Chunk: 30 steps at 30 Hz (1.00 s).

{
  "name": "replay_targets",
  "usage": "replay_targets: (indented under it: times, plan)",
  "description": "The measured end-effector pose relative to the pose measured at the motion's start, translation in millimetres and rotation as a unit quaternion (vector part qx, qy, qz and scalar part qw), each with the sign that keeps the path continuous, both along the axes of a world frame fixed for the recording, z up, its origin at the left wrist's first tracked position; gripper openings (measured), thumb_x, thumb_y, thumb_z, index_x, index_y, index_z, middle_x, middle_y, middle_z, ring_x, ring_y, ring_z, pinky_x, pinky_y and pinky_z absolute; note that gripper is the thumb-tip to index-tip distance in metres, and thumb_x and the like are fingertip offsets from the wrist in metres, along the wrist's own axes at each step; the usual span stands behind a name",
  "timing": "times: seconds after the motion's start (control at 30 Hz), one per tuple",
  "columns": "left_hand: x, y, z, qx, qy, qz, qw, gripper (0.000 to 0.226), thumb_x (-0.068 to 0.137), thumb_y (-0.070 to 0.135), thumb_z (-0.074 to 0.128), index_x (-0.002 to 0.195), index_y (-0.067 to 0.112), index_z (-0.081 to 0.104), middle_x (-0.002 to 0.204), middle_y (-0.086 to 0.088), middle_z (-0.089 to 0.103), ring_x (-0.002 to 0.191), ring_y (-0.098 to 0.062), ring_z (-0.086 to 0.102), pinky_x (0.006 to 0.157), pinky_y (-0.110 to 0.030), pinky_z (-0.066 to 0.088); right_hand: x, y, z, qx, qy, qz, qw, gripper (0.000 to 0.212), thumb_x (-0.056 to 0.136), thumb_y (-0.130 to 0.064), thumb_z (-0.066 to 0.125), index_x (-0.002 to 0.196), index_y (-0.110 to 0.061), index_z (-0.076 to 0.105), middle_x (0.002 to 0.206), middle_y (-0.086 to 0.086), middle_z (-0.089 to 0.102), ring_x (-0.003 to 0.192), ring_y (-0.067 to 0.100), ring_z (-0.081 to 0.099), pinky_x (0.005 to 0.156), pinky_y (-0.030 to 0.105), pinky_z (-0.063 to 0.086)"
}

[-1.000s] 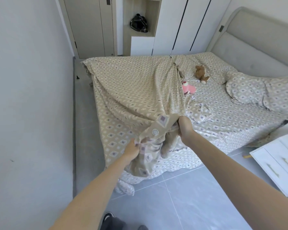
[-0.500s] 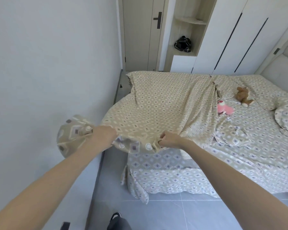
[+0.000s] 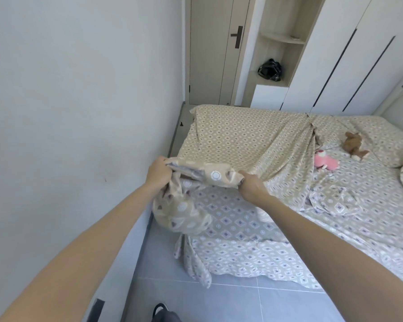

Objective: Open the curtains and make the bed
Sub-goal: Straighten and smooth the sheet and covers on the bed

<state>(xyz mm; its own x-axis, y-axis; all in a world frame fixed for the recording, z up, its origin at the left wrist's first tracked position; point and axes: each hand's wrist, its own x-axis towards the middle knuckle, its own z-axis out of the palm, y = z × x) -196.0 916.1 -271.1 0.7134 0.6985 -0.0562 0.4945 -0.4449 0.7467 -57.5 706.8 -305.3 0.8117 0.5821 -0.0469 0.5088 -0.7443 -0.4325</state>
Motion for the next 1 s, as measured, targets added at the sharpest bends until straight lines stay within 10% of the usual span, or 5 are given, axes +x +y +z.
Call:
replay_targets:
  times: [0.17, 0.27, 0.33, 0.63, 1.0]
  plan:
    - [9, -4, 42, 0.226, -0.037, -0.022, 0.973, 0.014, 0.078, 0.015, 0.057, 0.092, 0.015, 0.057, 0.078, -0.006, 0.060, 0.072, -0.031, 0.055, 0.058, -0.030, 0.036, 0, -2, 13, 0.100, -0.035, -0.052, 0.993, 0.020, 0.092, -0.002, 0.042, 0.109, 0.000, 0.052, 0.098, 0.018, 0.063, 0.084, 0.035, 0.056, 0.063, 0.033, 0.035]
    - [-17, -4, 14, 0.538, 0.148, -0.111, 0.822, 0.035, 0.064, 0.039, 0.071, 0.095, 0.024, 0.063, 0.065, -0.004, 0.063, 0.062, -0.028, 0.062, 0.054, -0.029, 0.043, 1, -14, -17, -0.013, 0.013, 0.017, 1.000, 0.024, 0.094, -0.003, 0.042, 0.116, 0.000, 0.050, 0.110, 0.020, 0.061, 0.097, 0.035, 0.059, 0.074, 0.037, 0.046]
    - [-38, -9, -13, 0.532, 0.322, -0.197, 0.758, 0.024, 0.079, 0.031, 0.066, 0.101, 0.023, 0.061, 0.087, -0.001, 0.068, 0.086, -0.028, 0.065, 0.070, -0.035, 0.049, -6, -14, -40, -0.101, 0.055, 0.066, 0.991, 0.031, 0.093, -0.005, 0.042, 0.122, -0.005, 0.052, 0.118, 0.017, 0.060, 0.102, 0.033, 0.059, 0.081, 0.036, 0.046]
    - [-66, -11, -80, 0.353, 0.407, -0.199, 0.819, 0.028, 0.089, 0.027, 0.059, 0.115, 0.016, 0.057, 0.119, 0.000, 0.063, 0.112, -0.020, 0.060, 0.087, -0.027, 0.045, -21, -5, -74, -0.240, 0.076, 0.128, 0.959, 0.085, 0.078, -0.076, 0.048, 0.145, -0.025, 0.033, 0.134, 0.003, 0.054, 0.126, 0.027, 0.048, 0.108, 0.046, 0.028]
    - [-80, -11, -153, 0.287, 0.448, -0.213, 0.819, 0.022, 0.094, 0.024, 0.050, 0.114, 0.022, 0.059, 0.119, 0.003, 0.061, 0.113, -0.017, 0.058, 0.087, -0.026, 0.043, -50, 8, -123, -0.341, -0.043, 0.151, 0.927, 0.026, 0.087, -0.009, 0.045, 0.109, -0.017, 0.058, 0.093, 0.000, 0.063, 0.097, 0.022, 0.063, 0.072, 0.027, 0.035]
